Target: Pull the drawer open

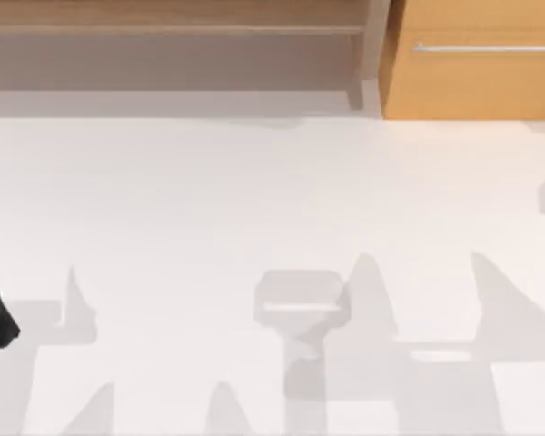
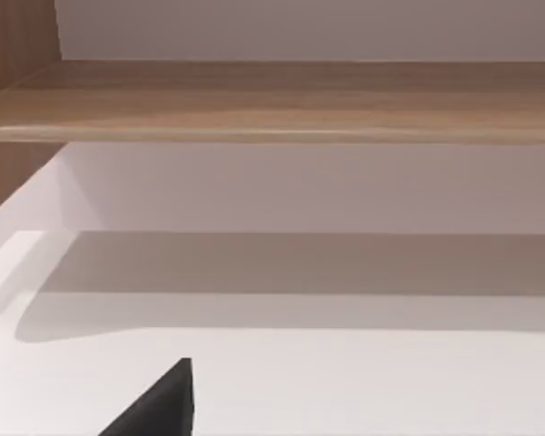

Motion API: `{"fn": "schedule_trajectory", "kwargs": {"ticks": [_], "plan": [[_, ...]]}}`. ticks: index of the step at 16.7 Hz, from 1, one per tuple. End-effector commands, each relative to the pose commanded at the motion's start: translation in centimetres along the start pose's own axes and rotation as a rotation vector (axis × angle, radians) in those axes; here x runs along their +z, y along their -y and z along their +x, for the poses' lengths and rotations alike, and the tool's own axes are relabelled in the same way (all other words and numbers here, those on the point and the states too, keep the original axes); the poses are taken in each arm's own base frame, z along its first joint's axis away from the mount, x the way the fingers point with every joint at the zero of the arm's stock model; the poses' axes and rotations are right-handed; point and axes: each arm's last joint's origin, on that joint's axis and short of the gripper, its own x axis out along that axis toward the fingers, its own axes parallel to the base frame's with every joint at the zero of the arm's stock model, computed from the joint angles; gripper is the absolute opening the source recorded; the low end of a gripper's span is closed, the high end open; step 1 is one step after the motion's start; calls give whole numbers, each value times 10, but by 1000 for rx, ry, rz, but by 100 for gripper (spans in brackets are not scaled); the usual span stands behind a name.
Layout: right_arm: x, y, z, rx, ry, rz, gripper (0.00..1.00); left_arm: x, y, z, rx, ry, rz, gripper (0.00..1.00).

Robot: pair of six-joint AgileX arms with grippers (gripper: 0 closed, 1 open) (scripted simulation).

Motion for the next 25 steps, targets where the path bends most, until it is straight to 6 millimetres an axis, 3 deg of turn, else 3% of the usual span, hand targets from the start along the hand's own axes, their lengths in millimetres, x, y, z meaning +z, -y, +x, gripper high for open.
{"fn": "schedule_trajectory", "kwargs": {"ticks": [7, 10, 14, 19, 25], "plan": [[0, -2, 3, 7, 3, -13, 100, 0, 0, 0, 0, 0, 0, 100], [2, -14, 23, 28, 29, -116, 100, 0, 0, 0, 0, 0, 0, 100], [-5, -44, 65, 46, 65, -388, 100, 0, 0, 0, 0, 0, 0, 100], [-44, -92, 120, 33, 75, -875, 100, 0, 0, 0, 0, 0, 0, 100], [-122, -131, 164, 6, 29, -1397, 100, 0, 0, 0, 0, 0, 0, 100]]}}
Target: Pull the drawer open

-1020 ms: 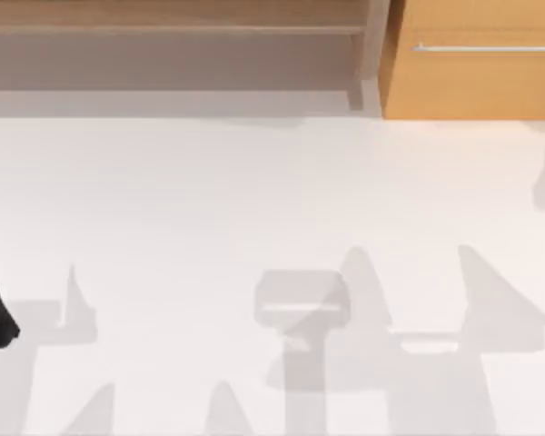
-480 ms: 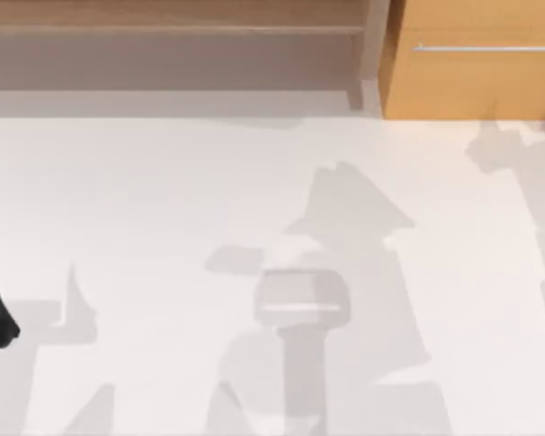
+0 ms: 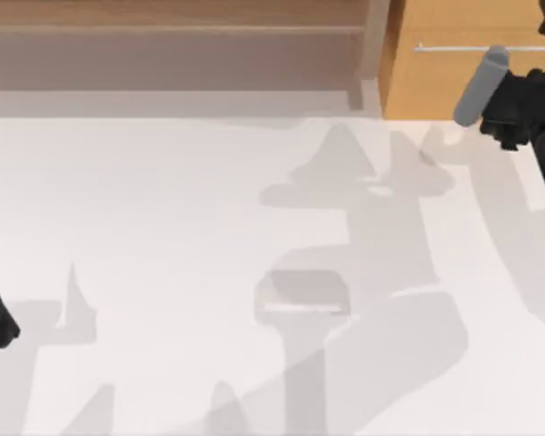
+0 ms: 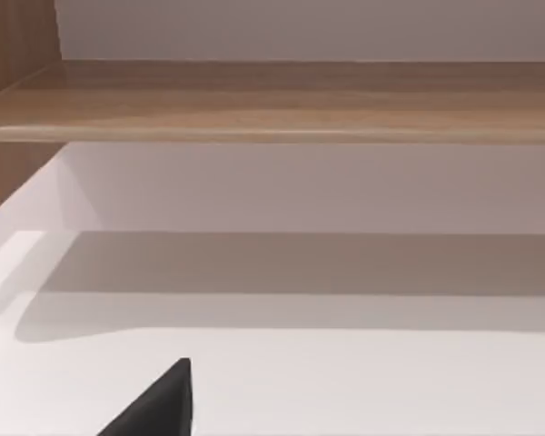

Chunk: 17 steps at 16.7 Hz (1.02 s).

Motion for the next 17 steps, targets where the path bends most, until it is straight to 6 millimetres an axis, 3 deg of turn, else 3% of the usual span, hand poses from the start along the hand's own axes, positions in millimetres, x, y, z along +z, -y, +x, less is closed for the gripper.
{"fn": "schedule_trajectory", "kwargs": {"ticks": [2, 5, 11, 17], "plan": [[1, -21, 6, 7, -17, -100, 100, 0, 0, 0, 0, 0, 0, 100], [0, -36, 9, 13, -32, -171, 100, 0, 0, 0, 0, 0, 0, 100], [-2, -36, 9, 16, -35, -173, 100, 0, 0, 0, 0, 0, 0, 100], [-1, -37, 31, 13, -32, -174, 100, 0, 0, 0, 0, 0, 0, 100]]}}
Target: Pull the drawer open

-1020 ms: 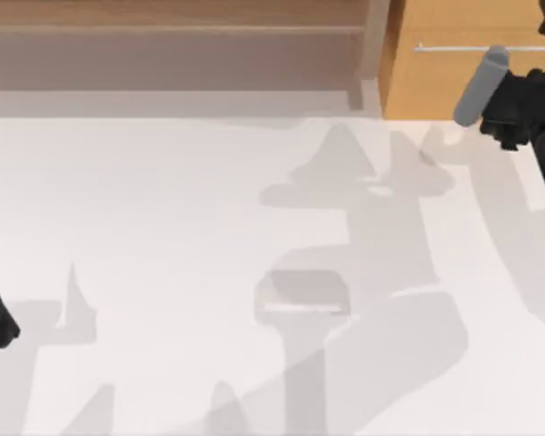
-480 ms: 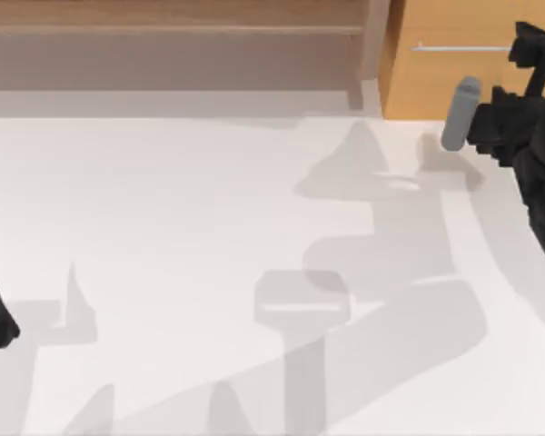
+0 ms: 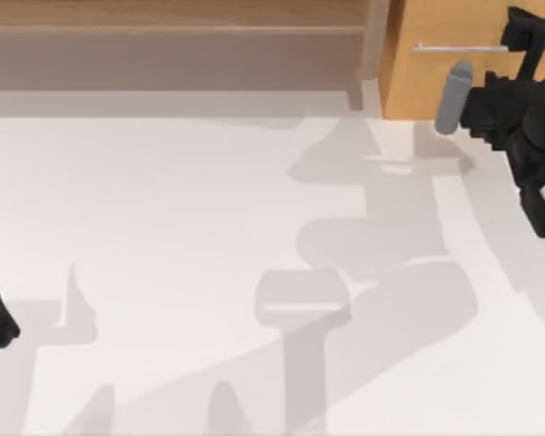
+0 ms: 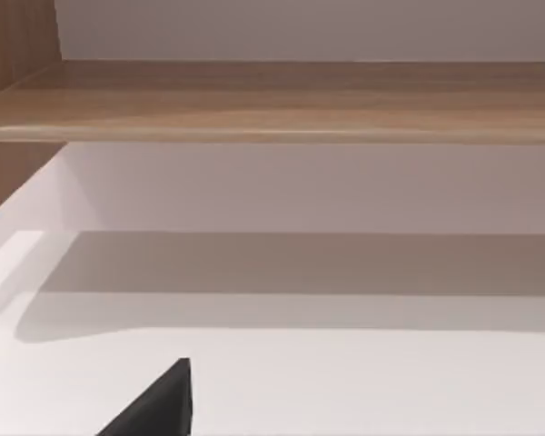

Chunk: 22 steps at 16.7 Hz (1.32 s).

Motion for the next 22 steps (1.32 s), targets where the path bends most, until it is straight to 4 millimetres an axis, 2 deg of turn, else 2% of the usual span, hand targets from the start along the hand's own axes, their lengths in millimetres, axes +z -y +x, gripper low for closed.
{"fn": "schedule_trajectory", "kwargs": {"ticks": [5, 18, 22], "plan": [[0, 0, 3, 0, 0, 0, 100, 0, 0, 0, 0, 0, 0, 100], [0, 0, 3, 0, 0, 0, 2, 0, 0, 0, 0, 0, 0, 100], [0, 0, 3, 0, 0, 0, 0, 0, 0, 0, 0, 0, 0, 100]]}}
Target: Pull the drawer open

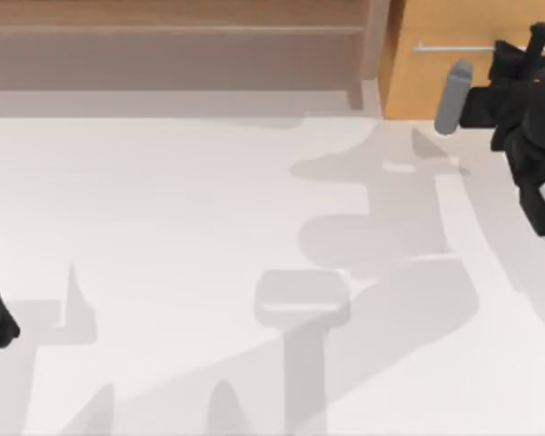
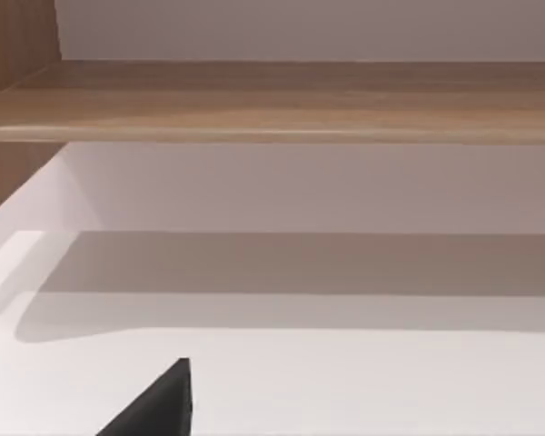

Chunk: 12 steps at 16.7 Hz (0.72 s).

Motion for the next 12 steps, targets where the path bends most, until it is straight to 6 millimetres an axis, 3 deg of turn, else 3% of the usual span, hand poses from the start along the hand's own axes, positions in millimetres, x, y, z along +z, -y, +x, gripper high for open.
{"fn": "schedule_trajectory", "kwargs": {"ticks": [7, 12], "plan": [[3, -1, -4, 2, 9, -1, 0, 0, 0, 0, 0, 0, 0, 100], [1, -2, -44, 11, 2, 2, 0, 0, 0, 0, 0, 0, 0, 100]]}}
